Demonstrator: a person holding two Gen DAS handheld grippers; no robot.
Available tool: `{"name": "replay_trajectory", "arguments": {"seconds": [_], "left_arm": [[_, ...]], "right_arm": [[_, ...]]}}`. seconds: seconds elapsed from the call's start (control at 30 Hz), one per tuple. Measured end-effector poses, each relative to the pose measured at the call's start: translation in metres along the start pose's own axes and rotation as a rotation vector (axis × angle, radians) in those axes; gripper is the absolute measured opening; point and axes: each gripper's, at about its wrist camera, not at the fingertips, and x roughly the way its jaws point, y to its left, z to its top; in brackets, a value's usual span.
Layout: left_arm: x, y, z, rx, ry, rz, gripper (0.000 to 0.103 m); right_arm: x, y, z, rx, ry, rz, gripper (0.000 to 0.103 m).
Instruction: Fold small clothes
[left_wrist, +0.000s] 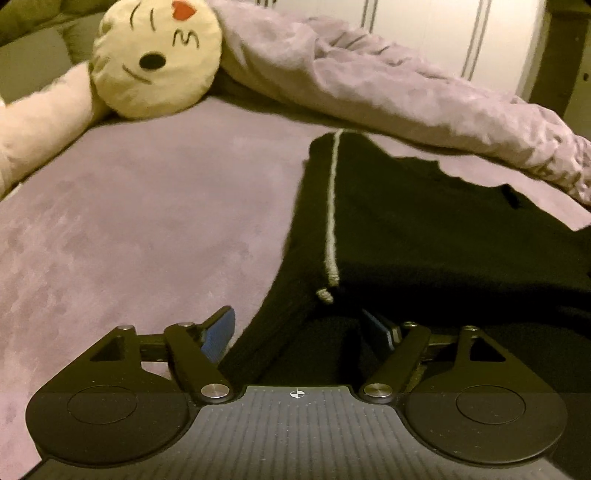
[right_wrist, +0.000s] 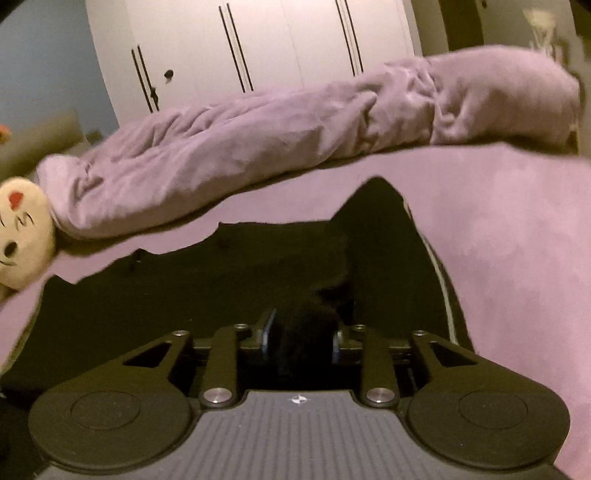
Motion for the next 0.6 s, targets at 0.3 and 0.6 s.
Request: {"name": "replay_trajectory", "arguments": {"seconds": [0.3, 0.6], "left_arm": [[-0.031, -0.015, 0.012, 0.027, -0.116, -0.074, 0.087], [0.005, -0.041, 0.029, 0.068, -0.109, -0.038, 0.089]], "right_arm": [[0.002, 0.001, -0.006, -0.014, 0.001, 0.017, 0.015], [0.012, 0.036, -0.010, -0.363, -0.053, -0.189, 0.014]]}}
